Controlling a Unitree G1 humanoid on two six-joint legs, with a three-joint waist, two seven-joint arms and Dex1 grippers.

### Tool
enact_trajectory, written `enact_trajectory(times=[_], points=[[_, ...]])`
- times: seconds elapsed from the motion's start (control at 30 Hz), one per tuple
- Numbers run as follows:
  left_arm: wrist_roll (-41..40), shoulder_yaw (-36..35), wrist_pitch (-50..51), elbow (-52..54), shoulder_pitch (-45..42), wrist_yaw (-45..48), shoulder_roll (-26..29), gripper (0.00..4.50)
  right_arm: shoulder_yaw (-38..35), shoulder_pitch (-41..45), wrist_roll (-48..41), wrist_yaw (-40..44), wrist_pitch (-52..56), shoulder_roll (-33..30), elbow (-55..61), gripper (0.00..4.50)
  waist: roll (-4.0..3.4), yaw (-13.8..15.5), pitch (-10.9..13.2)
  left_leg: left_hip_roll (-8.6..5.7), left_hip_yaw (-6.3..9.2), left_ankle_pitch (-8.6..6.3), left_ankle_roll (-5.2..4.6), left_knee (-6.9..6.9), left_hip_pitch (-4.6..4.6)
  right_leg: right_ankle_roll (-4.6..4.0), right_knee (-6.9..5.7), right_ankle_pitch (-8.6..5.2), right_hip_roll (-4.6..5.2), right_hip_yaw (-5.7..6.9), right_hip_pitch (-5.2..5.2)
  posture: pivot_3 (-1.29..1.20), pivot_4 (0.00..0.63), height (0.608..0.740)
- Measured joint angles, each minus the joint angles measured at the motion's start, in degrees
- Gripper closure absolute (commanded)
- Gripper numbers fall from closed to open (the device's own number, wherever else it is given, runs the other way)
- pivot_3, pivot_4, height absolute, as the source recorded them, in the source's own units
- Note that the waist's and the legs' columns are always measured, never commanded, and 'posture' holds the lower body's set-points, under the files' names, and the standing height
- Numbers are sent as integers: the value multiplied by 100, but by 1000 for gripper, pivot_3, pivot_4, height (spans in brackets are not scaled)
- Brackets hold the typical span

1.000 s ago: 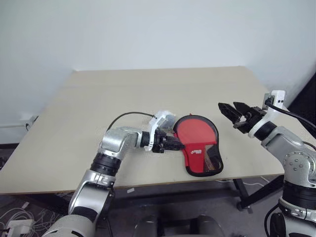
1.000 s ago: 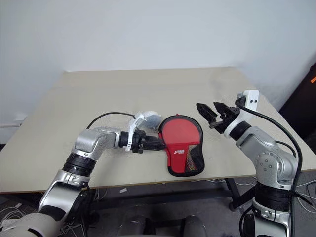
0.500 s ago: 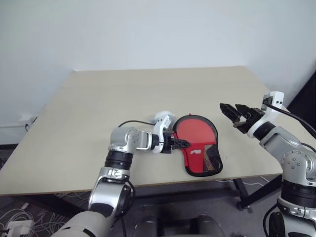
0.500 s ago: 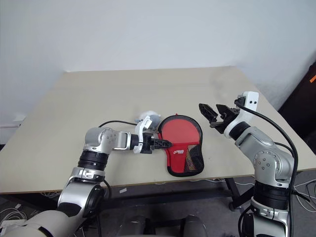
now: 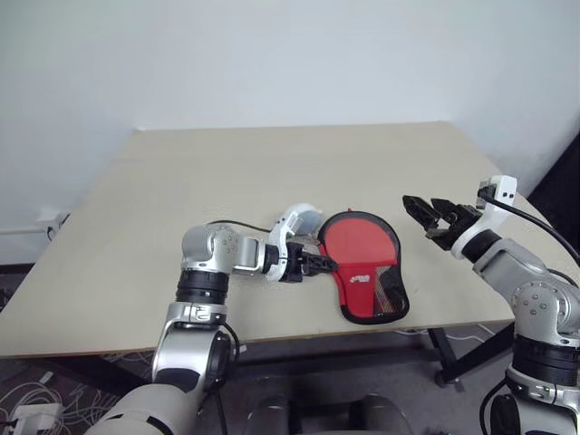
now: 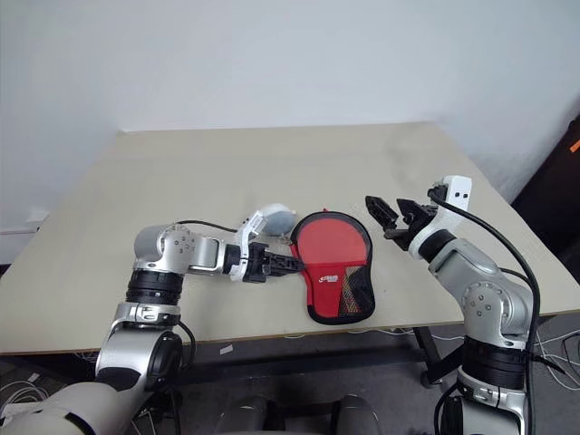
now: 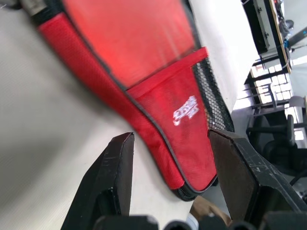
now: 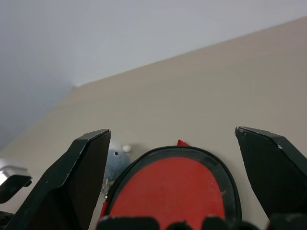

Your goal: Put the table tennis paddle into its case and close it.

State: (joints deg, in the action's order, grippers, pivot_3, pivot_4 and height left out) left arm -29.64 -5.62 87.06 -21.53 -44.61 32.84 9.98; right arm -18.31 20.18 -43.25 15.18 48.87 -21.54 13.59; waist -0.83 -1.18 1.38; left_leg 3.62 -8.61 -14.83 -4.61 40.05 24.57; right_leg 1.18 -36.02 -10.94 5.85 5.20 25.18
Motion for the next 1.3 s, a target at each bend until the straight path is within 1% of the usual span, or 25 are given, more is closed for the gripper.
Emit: enact_trajectory(times=[0.27, 0.57, 0.67, 0.8, 0.87, 1.17, 1.3], points=[[163, 46, -299, -617, -200, -445, -506, 1945, 23, 3, 0, -4, 0, 0, -41, 0, 0, -8, 0, 1, -2, 0, 0, 0, 0, -1, 0, 1, -1, -1, 2, 0, 0, 724], [189, -69, -655, -988, -330, -689, -767, 1945, 25, 3, 0, -63, 4, 4, -44, 0, -1, 6, 0, -2, 3, 0, 0, 0, -2, -2, 2, 1, 2, 3, -6, 0, 0, 724], [196, -138, -762, -1120, -341, -742, -831, 2498, 13, 3, -1, -123, 5, 20, -48, 0, 0, 8, -1, -4, 6, -1, 0, 1, -4, -2, 6, 1, 3, 7, -13, 0, 0, 724], [226, -139, -888, -1250, -335, -812, -864, 3907, 8, 3, 0, -167, 4, 42, -91, 0, 0, 8, -1, -5, 9, -1, 0, 1, -2, -5, 8, 3, 4, 9, -13, 0, 0, 724], [226, -134, -956, -1254, -325, -828, -920, 4482, 6, 3, 5, -211, 4, 44, -134, 0, 0, 7, -1, -4, 9, -1, -1, 1, -2, -16, 9, 10, 3, 9, -13, 0, 0, 724], [223, -123, -1005, -1235, -305, -894, -956, 4482, 5, 9, 61, -288, -28, 44, -202, 0, 0, 8, -1, -5, 12, -1, -1, 1, -3, -15, 11, 9, 4, 12, -16, 0, 0, 724], [201, -141, -858, -1009, -236, -922, -980, 4482, 18, 82, 85, -302, -51, 56, -296, 0, 0, 6, -1, -5, 12, -1, -1, 1, -2, -16, 11, 10, 3, 11, -15, 0, 0, 724]])
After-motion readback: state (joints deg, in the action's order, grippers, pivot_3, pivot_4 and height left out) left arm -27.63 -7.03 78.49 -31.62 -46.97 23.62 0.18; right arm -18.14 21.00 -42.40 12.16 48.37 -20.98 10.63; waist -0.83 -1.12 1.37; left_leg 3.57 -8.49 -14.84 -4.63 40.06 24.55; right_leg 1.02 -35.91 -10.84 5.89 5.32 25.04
